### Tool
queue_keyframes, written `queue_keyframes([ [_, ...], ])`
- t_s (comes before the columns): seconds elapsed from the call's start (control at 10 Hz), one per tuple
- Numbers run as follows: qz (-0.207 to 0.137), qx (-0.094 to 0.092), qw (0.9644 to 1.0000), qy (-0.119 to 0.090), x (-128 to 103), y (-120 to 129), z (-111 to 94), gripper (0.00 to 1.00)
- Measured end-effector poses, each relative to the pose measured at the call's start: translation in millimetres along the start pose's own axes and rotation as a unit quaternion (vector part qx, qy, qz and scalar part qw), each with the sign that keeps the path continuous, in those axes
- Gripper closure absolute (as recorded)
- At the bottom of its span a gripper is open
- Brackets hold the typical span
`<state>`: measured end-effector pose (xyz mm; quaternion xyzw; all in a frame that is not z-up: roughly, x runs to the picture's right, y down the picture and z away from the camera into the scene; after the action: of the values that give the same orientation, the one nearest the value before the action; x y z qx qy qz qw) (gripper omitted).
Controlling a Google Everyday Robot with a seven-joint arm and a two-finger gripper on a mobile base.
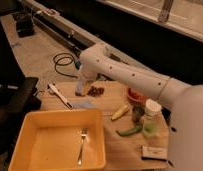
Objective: Place brush in tray
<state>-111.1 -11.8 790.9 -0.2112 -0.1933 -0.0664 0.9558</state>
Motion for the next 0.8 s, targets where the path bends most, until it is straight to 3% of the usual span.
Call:
queue_keyframes([
  [0.3,0.009,-0.021,0.9994,-0.025,-28.7,-8.6,55.9,0.35],
  [0.5,0.004,-0.028,0.999,-0.034,-49.5,-17.3,77.7,0.35],
  [0.8,0.006,-0.031,0.9989,-0.034,-59.7,-26.9,104.6,0.35],
])
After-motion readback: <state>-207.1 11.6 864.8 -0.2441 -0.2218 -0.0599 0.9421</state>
